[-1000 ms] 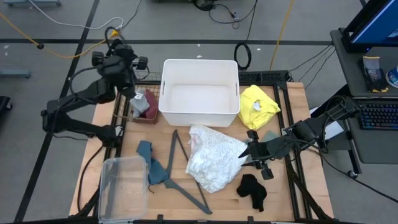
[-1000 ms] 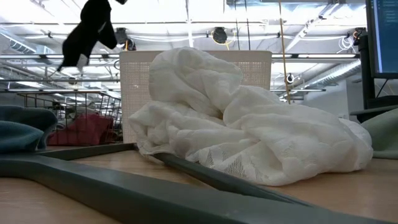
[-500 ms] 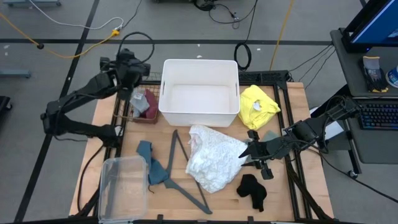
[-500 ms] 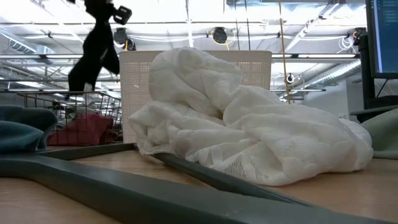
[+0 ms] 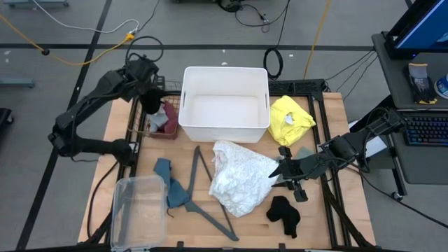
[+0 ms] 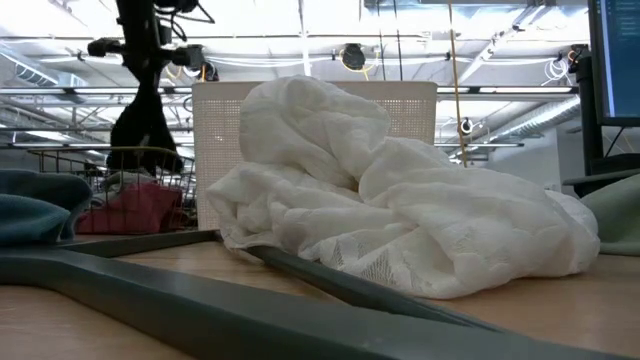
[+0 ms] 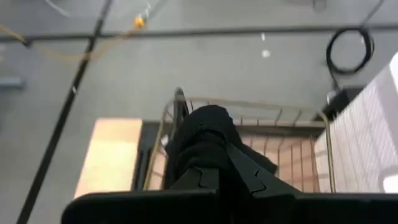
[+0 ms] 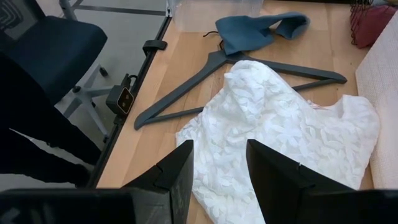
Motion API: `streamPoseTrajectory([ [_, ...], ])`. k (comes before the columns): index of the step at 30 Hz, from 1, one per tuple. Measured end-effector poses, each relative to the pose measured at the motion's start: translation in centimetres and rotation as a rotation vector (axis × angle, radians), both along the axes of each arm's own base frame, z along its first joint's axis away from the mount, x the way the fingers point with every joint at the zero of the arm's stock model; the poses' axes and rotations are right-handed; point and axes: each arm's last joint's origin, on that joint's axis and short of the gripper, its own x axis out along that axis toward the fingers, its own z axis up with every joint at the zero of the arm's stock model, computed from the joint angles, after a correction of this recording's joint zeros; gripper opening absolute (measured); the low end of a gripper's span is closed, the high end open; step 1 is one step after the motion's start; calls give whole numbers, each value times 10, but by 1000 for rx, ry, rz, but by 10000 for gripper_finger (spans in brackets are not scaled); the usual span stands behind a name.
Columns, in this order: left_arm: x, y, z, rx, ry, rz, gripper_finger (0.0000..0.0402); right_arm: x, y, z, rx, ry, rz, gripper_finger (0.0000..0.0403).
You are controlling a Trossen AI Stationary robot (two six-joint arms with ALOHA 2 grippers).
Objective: Pick & Place Cloths
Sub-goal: Put the black underwear into the brown basket
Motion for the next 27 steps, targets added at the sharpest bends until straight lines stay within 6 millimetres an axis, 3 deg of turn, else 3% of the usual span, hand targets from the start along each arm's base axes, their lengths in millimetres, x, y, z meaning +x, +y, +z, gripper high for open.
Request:
streamPoseTrajectory([
  [5, 5, 13, -18, -173, -2, -6, 0, 0, 0, 0, 0, 0, 0, 141],
  [16, 36, 45, -67, -399, 98, -23, 0, 0, 0, 0, 22, 7, -18, 141],
  [22, 39, 59, -84, -500, 80, -9, 0, 0, 0, 0, 40, 14, -32, 141],
  [27, 32, 65, -86, -520, 56, 18, 1, 0, 0, 0, 40, 14, -32, 141],
])
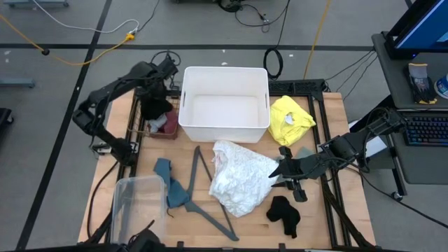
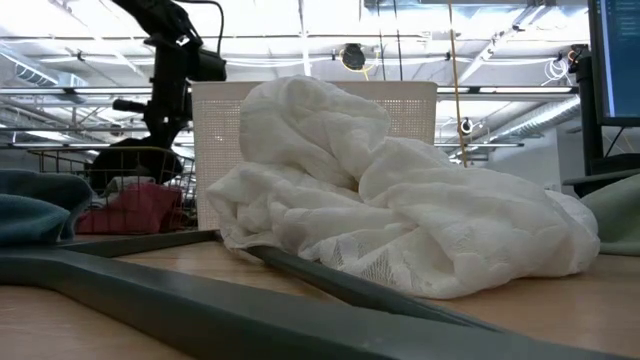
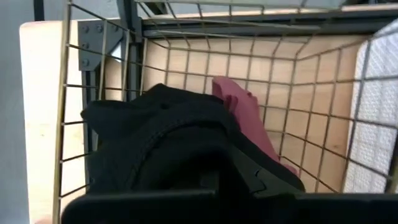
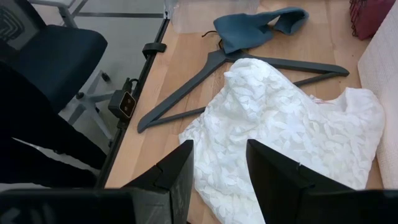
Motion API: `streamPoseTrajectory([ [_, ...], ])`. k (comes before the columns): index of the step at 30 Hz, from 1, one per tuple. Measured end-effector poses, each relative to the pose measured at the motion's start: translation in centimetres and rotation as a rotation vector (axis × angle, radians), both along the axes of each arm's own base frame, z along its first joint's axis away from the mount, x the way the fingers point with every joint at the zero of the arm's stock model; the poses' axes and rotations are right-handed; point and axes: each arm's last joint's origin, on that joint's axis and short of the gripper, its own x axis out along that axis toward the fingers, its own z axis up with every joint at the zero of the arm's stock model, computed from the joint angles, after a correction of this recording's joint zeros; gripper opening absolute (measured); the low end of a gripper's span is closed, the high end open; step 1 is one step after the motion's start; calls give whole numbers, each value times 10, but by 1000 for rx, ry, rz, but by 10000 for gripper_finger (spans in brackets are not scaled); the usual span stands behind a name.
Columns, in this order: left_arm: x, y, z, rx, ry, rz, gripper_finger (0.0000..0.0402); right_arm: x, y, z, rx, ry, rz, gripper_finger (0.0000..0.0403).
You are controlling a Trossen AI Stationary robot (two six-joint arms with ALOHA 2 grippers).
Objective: Pick & Place Cloths
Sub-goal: Put the black underwear into the brown basket
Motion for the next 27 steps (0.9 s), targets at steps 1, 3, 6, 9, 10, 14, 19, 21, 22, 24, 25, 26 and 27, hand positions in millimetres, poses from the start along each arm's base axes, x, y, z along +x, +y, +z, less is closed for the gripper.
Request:
streamPoseTrajectory([
  [1, -1, 1, 0, 0, 0, 5, 2, 0, 0, 0, 0, 0, 0, 141],
  [3, -4, 3, 0, -4, 1, 18, 2, 0, 0, 0, 0, 0, 0, 141],
  [6, -7, 4, 0, -7, 4, 26, 2, 0, 0, 0, 0, 0, 1, 141],
  [9, -7, 4, 0, -7, 4, 25, 3, 0, 0, 0, 0, 0, 0, 141],
  [10, -7, 4, 0, -7, 4, 24, 3, 0, 0, 0, 0, 0, 0, 141],
  [14, -7, 4, 0, -9, 8, 8, 16, 0, 0, 0, 0, 0, 1, 141],
  [19, -7, 3, 0, -29, 5, -30, 80, 0, 0, 0, 0, 0, 0, 141],
  [21, -6, 3, 0, -40, 1, -55, 117, 0, 0, 0, 0, 0, 0, 141],
  [22, -6, 3, 0, -43, 1, -62, 135, 0, 0, 0, 0, 0, 1, 141],
  [24, -7, 2, 0, -51, 1, -69, 173, 0, 0, 0, 0, 0, 0, 141],
  [25, -7, 2, 0, -52, 2, -69, 192, 0, 0, 0, 0, 0, 0, 141],
  [26, -7, 2, 0, -52, 1, -70, 210, 0, 0, 0, 1, 0, 0, 141],
  [27, -7, 2, 0, -53, 2, -74, 227, 0, 0, 0, 5, 2, -3, 141],
])
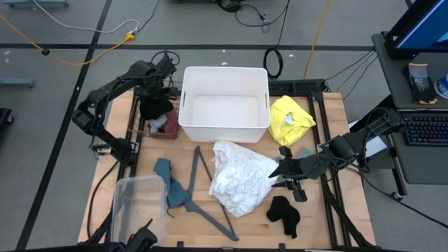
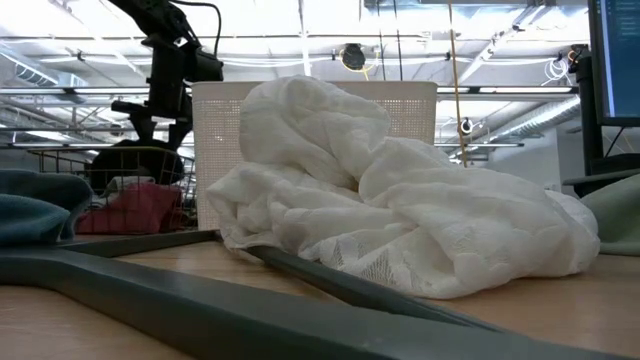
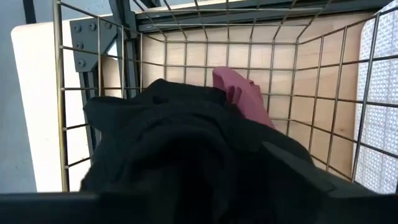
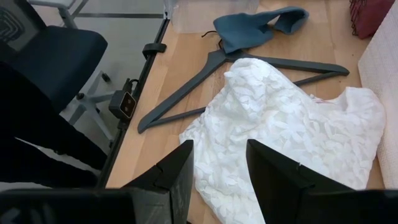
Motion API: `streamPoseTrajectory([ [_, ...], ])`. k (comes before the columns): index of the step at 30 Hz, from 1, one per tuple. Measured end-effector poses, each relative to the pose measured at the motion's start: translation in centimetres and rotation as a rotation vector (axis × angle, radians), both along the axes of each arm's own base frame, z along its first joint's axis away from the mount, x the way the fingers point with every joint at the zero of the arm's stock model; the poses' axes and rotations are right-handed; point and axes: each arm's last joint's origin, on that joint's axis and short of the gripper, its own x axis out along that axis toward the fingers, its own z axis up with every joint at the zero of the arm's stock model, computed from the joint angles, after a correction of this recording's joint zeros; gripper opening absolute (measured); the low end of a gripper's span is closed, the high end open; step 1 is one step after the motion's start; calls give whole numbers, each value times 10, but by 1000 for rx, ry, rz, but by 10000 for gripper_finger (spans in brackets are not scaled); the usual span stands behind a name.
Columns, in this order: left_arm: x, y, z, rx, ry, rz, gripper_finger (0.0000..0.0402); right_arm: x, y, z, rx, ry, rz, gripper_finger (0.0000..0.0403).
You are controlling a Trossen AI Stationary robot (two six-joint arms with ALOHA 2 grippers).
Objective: Pick & Place Cloths
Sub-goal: Put the black underwear into the brown basket, then put the gray sock into the transparent bin
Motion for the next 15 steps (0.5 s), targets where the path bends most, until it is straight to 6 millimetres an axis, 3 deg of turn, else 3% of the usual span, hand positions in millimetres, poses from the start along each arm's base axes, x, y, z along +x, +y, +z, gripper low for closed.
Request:
streamPoseTrajectory([
  [7, -3, -10, 12, -47, -129, -64, 308, 0, 0, 0, 16, 5, -12, 141],
  [15, -23, -38, 52, 90, -270, -39, 347, 0, 0, 0, 15, 5, -12, 141],
])
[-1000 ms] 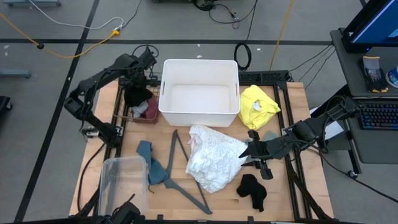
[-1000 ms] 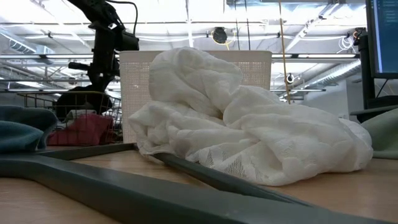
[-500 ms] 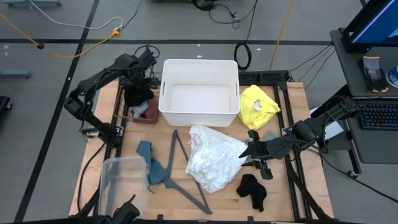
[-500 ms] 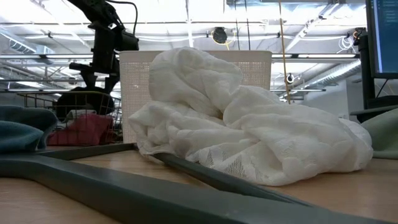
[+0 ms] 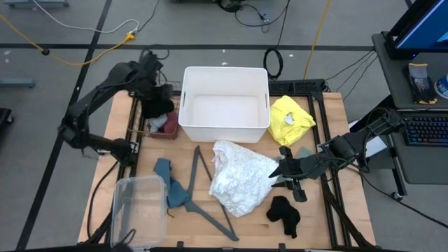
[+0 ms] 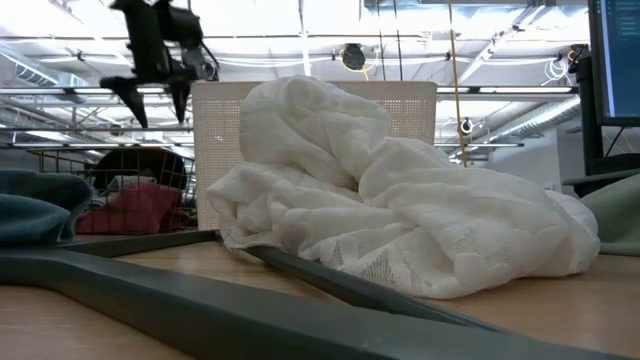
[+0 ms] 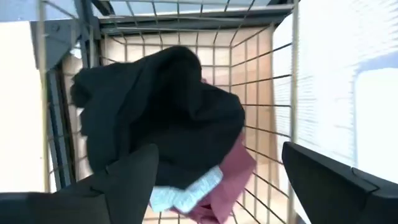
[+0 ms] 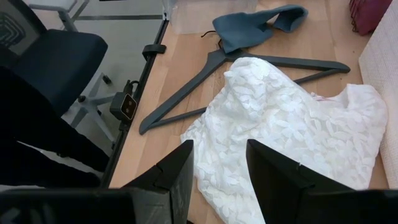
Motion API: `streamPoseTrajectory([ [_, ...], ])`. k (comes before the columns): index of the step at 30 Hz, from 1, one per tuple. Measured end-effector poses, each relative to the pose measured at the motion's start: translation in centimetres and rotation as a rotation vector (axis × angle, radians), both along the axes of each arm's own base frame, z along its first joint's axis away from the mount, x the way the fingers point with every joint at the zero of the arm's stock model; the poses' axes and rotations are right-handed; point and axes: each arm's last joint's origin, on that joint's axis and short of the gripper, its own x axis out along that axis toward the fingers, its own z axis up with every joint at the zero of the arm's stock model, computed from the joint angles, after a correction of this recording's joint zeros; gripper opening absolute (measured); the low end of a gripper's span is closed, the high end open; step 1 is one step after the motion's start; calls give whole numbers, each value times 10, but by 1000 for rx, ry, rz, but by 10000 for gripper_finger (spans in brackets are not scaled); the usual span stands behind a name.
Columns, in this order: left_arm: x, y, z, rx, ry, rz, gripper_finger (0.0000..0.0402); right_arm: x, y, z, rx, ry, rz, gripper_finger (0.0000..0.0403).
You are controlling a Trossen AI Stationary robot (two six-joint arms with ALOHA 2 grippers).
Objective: Pick & Place Cloths
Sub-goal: Put the gray sock into the transparent bin
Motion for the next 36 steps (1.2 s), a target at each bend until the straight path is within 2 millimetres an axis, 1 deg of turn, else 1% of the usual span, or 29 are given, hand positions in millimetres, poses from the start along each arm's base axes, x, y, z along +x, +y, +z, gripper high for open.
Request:
streamPoseTrajectory([
  [5, -16, -24, 25, 93, -105, 59, 345, 0, 0, 0, 0, -1, 0, 141],
  [8, -20, -38, 40, 175, -192, 43, 339, 0, 0, 0, 0, 0, 0, 141],
  [11, -20, -53, 55, 267, -303, -48, 331, 0, 0, 0, 0, -1, 1, 141],
  [14, -19, -67, 70, 378, -403, -177, 324, 0, 0, 0, 0, -1, 0, 141],
  [20, -16, -93, 95, 598, -535, -442, 310, 0, 0, 0, -2, -1, -2, 141],
  [24, -12, -107, 106, 684, -607, -582, 306, 0, 0, 0, -7, -4, -9, 141],
  [30, -2, -121, 111, 724, -666, -721, 306, 0, -4, -2, -64, -7, -83, 141],
  [36, 7, -135, 114, 778, -693, -875, 304, -6, -17, -13, -117, 131, -224, 141],
])
